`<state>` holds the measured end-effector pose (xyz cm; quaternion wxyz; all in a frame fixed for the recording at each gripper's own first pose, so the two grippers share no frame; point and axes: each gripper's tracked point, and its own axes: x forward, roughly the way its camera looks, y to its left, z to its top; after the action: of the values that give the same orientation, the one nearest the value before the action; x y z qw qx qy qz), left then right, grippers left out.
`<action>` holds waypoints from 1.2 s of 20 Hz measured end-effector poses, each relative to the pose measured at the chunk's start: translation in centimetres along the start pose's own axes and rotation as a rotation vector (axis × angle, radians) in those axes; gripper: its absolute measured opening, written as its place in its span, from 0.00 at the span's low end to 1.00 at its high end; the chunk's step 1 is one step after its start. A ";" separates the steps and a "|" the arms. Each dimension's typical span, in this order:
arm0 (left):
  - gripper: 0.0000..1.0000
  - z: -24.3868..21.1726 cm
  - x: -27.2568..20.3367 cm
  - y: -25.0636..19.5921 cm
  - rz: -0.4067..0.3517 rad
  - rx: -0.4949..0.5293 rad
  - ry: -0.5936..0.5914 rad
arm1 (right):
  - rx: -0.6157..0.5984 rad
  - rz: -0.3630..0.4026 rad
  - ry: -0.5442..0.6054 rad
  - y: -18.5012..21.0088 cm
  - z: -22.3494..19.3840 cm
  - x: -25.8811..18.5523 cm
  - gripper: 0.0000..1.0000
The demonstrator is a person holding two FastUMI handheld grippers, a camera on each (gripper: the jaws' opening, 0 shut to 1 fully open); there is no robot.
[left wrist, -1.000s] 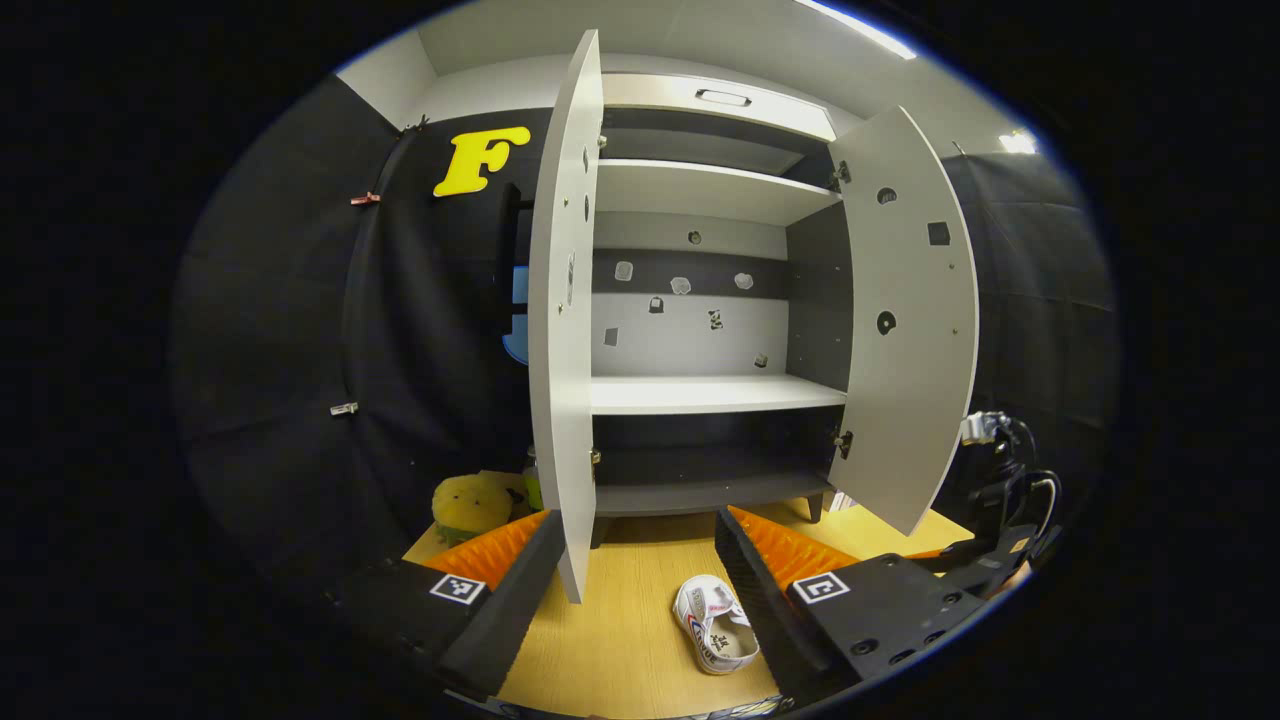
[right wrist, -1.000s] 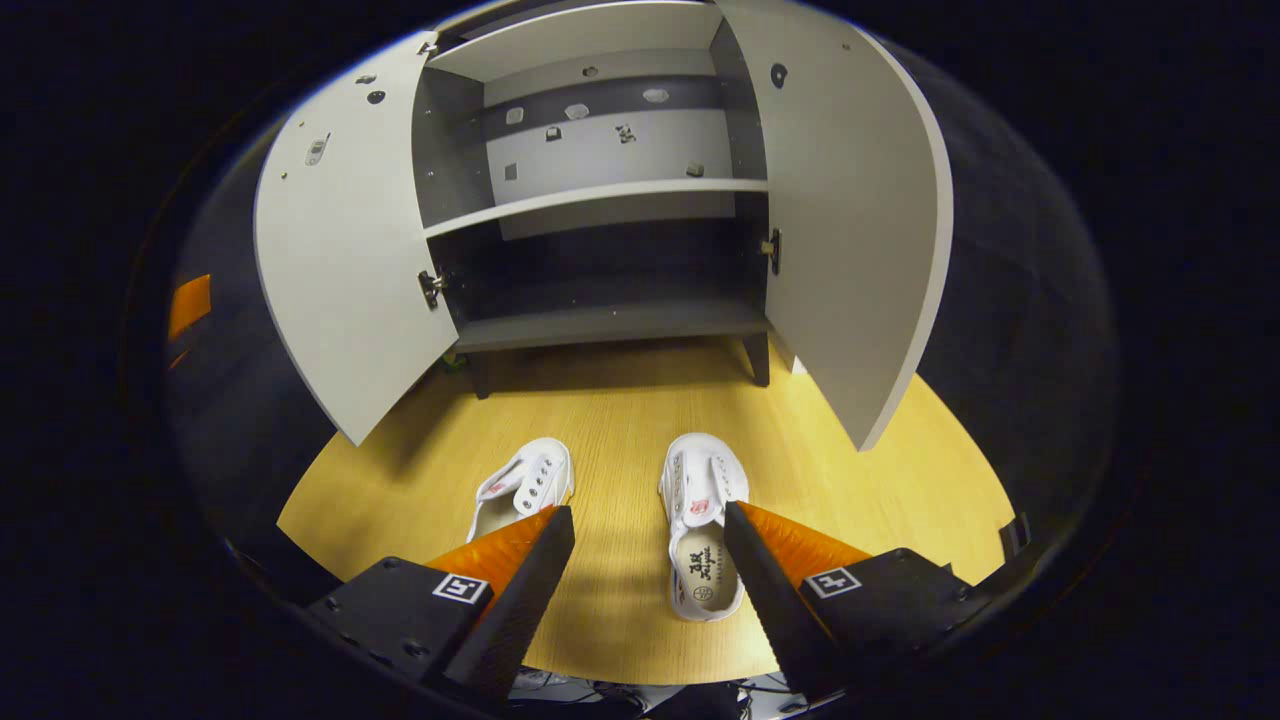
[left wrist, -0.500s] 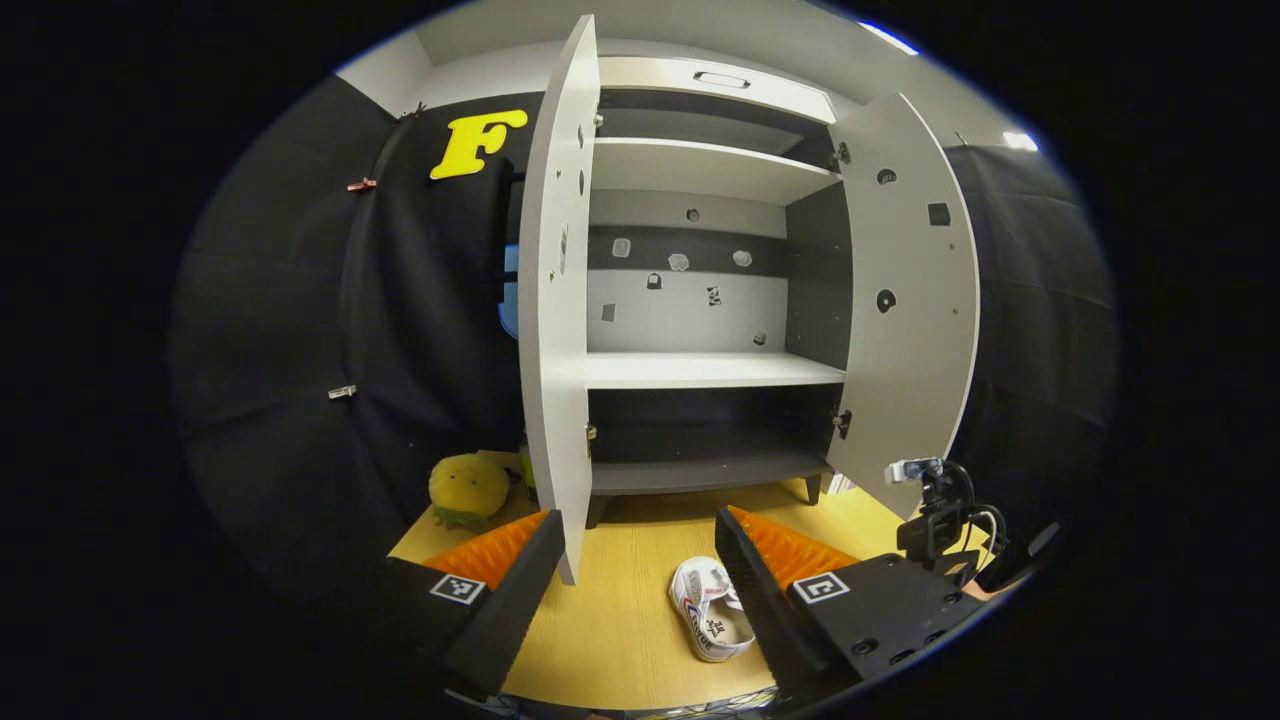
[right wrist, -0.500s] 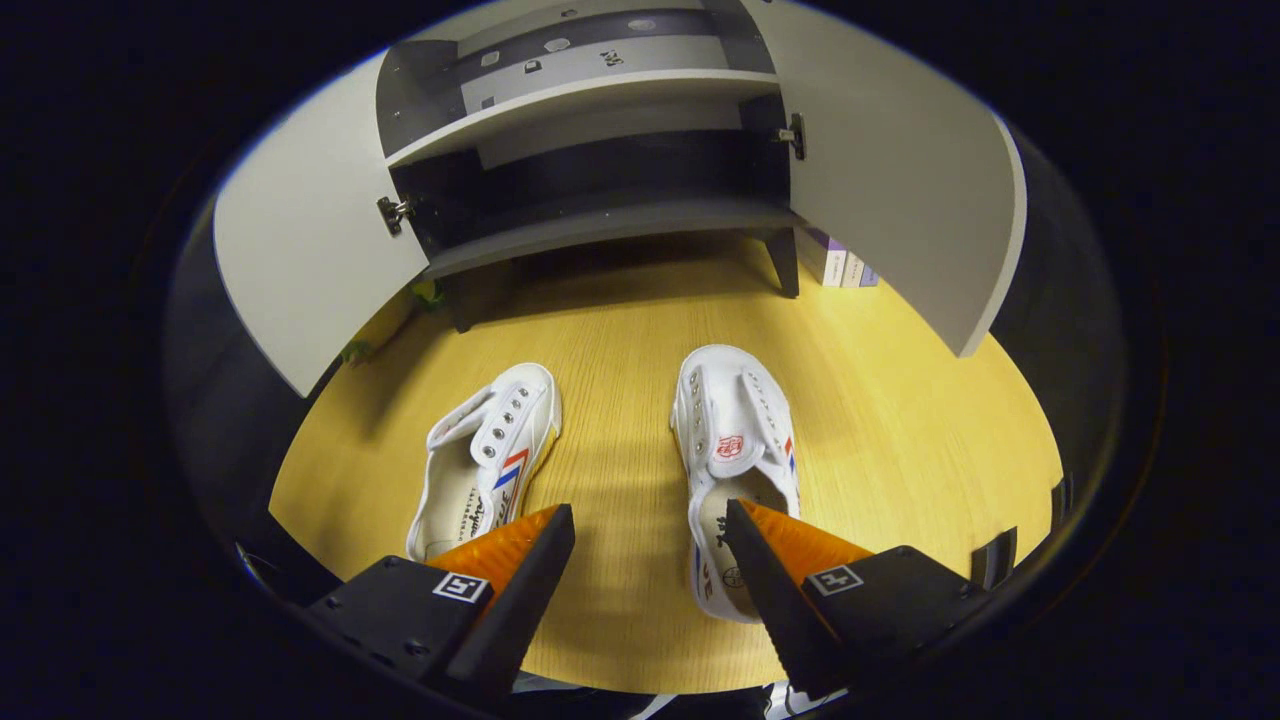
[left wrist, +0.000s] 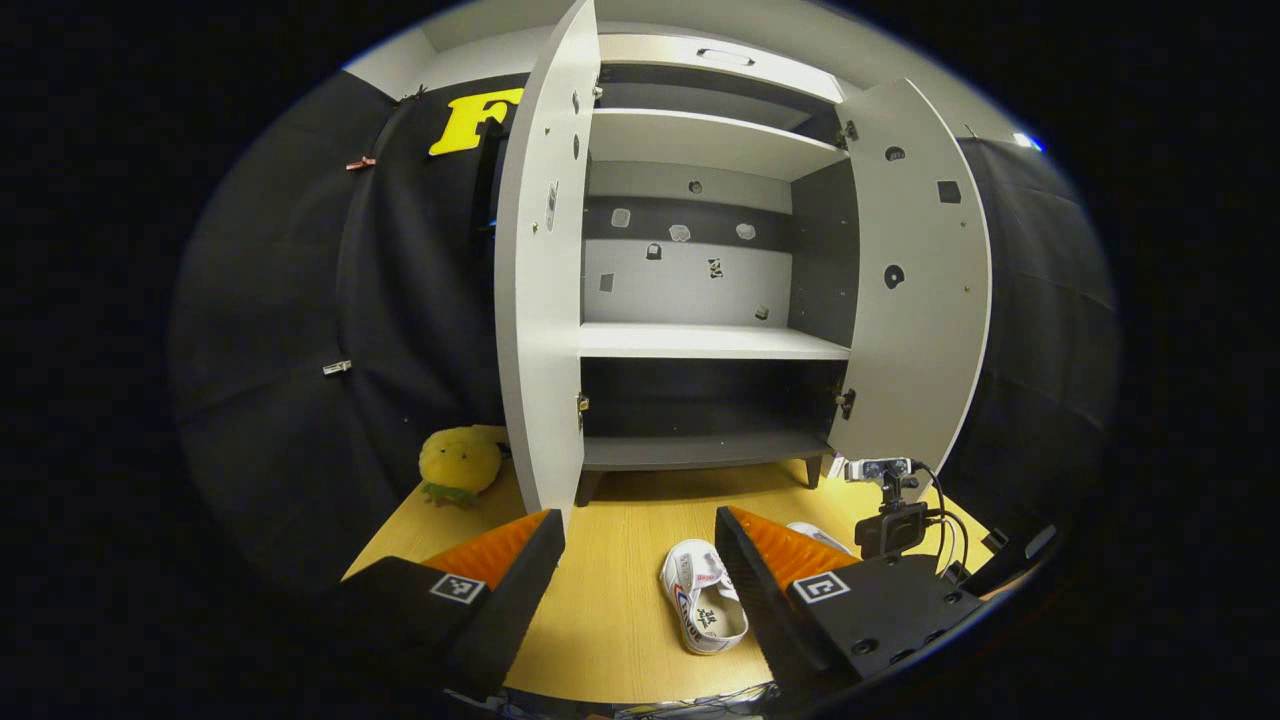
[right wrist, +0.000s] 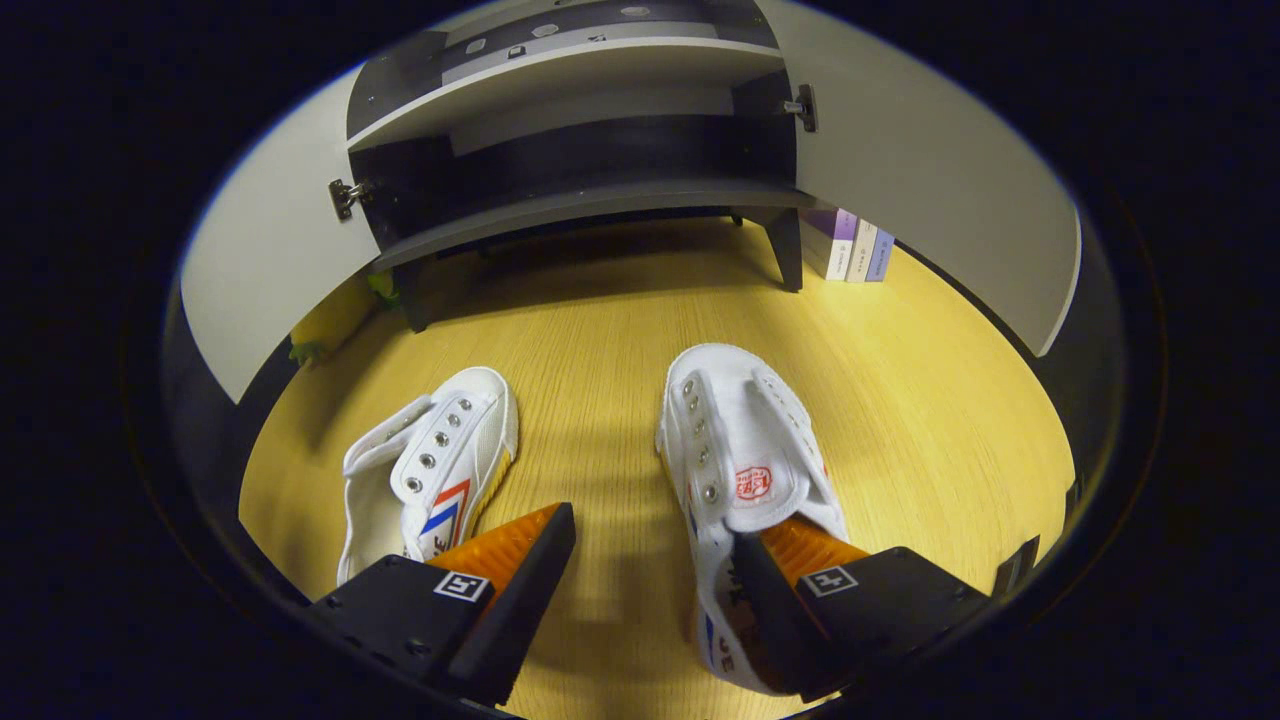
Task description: Grab one shoe with the right hand and put it into the shoe cabinet, grab the other shoe with the left hand and put it into the shoe cabinet; then close the right door with the right hand and the left door with the left hand.
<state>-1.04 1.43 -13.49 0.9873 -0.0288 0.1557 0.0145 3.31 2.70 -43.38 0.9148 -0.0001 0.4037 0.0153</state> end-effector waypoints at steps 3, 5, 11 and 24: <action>0.95 -0.4 0.1 -0.1 0.010 -0.003 0.009 | -0.044 -0.014 -0.010 -0.3 0.7 0.9 0.90; 0.95 -0.7 0.0 -0.2 0.013 -0.005 0.018 | -0.068 -0.034 -0.012 -1.0 1.0 1.4 0.66; 0.95 -1.7 0.0 -1.1 0.008 -0.008 0.039 | -0.060 -0.049 0.011 -1.8 1.5 2.2 0.11; 0.95 -1.9 -0.7 -2.3 -0.058 0.008 0.030 | -0.102 0.020 -0.012 -1.1 4.1 -1.8 0.05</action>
<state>-2.19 -1.02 -14.92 0.9850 -0.0297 0.1695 -0.0153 5.12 1.65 -39.28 0.9159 -0.0428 0.3966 0.0451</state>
